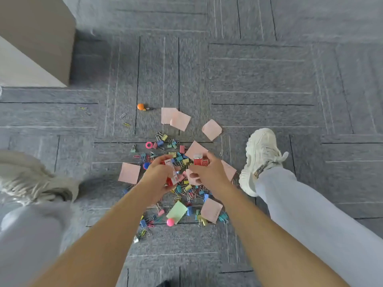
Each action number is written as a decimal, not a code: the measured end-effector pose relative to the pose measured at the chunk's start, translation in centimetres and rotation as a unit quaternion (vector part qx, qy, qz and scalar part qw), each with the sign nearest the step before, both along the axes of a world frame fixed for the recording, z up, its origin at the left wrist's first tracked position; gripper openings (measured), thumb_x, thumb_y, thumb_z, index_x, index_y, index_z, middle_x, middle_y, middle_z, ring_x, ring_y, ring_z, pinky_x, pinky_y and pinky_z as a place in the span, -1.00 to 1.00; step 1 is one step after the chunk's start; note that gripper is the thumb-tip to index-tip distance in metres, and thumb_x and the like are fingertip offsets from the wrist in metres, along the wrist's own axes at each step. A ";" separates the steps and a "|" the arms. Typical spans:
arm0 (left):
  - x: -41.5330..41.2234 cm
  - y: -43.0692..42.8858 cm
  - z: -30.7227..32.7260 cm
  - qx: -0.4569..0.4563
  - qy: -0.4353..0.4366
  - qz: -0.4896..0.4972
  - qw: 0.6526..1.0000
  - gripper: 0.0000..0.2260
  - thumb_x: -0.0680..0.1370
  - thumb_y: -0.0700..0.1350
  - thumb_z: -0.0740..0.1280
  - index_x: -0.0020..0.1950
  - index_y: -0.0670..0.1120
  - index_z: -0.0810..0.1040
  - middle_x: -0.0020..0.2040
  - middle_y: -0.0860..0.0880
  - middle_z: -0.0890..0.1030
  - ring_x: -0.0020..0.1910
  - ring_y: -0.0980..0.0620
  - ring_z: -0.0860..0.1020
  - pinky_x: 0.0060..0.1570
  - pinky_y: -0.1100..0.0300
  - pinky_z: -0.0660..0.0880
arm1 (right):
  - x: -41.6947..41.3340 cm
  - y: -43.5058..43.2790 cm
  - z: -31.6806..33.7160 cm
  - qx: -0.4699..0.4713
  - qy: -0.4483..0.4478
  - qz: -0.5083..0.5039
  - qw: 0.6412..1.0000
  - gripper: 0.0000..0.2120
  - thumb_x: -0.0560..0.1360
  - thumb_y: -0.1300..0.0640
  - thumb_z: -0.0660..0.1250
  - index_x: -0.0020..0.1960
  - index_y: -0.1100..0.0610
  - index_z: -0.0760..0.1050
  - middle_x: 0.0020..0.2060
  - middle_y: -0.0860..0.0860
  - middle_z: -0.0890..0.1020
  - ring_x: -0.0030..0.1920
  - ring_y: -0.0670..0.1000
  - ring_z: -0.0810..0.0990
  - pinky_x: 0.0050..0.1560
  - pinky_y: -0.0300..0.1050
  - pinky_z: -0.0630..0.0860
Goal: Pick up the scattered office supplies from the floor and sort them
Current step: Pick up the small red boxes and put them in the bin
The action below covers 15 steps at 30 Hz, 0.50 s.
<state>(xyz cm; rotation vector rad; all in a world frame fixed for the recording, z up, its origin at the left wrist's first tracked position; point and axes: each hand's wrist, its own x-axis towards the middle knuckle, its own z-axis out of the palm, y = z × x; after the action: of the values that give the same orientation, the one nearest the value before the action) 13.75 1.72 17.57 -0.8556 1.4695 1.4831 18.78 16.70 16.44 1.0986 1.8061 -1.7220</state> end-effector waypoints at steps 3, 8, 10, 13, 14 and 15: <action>0.3 -2.0 7.6 0.042 0.048 0.030 0.998 -0.59 0.53 -0.41 0.12 0.21 -0.02 0.51 -0.05 -0.17 0.57 -0.14 -0.13 0.56 -0.07 -0.03 0.54 | -1.0 -2.0 8.2 0.019 0.086 0.033 0.996 -0.85 0.48 0.24 0.40 -0.04 0.06 0.47 -0.27 0.03 0.55 -0.34 0.03 0.48 -0.34 -0.12 0.38; 3.3 -6.9 19.0 0.096 0.136 0.062 0.984 -0.78 0.61 -0.22 0.15 0.17 -0.01 0.48 -0.09 -0.15 0.56 -0.19 -0.09 0.57 -0.16 0.02 0.52 | 1.0 -5.9 21.1 -0.168 0.145 -0.022 0.975 -0.85 0.55 0.22 0.35 0.08 0.04 0.54 -0.26 0.00 0.53 -0.41 -0.03 0.47 -0.36 -0.15 0.38; 5.2 -9.3 22.7 0.120 0.164 0.079 0.976 -0.81 0.63 -0.16 0.15 0.16 -0.01 0.50 -0.08 -0.15 0.57 -0.17 -0.09 0.57 -0.17 0.03 0.52 | 2.3 -7.7 24.9 -0.238 0.148 -0.035 0.959 -0.88 0.57 0.19 0.33 0.09 0.08 0.52 -0.17 0.05 0.51 -0.36 0.00 0.51 -0.38 -0.15 0.42; 8.2 -12.4 26.9 0.139 0.193 0.097 0.967 -0.83 0.63 -0.09 0.17 0.16 -0.02 0.50 -0.07 -0.15 0.55 -0.16 -0.10 0.55 -0.21 0.06 0.51 | 4.5 -10.3 28.9 -0.321 0.141 -0.047 0.935 -0.96 0.57 0.17 0.28 0.01 0.13 0.47 -0.12 0.09 0.58 -0.31 0.03 0.56 -0.41 -0.17 0.44; 9.1 -13.3 27.9 0.140 0.202 0.104 0.964 -0.83 0.63 -0.07 0.18 0.17 -0.02 0.50 -0.06 -0.15 0.55 -0.15 -0.09 0.55 -0.20 0.06 0.51 | 5.2 -11.1 30.1 -0.340 0.140 -0.045 0.929 -0.95 0.57 0.15 0.28 -0.04 0.12 0.46 -0.13 0.09 0.59 -0.31 0.02 0.55 -0.44 -0.20 0.43; 10.0 -14.2 28.7 0.139 0.212 0.111 0.961 -0.83 0.63 -0.04 0.20 0.17 -0.02 0.51 -0.05 -0.15 0.55 -0.14 -0.09 0.55 -0.19 0.06 0.51 | 5.8 -12.0 31.0 -0.356 0.143 -0.041 0.923 -0.89 0.57 0.10 0.28 -0.10 0.10 0.44 -0.16 0.08 0.57 -0.33 0.01 0.51 -0.46 -0.22 0.39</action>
<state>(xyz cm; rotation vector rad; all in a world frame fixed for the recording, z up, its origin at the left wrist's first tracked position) 23.79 -12.44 46.29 -0.5649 1.4445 2.0840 24.59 4.71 47.46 0.6337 1.0880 -2.4037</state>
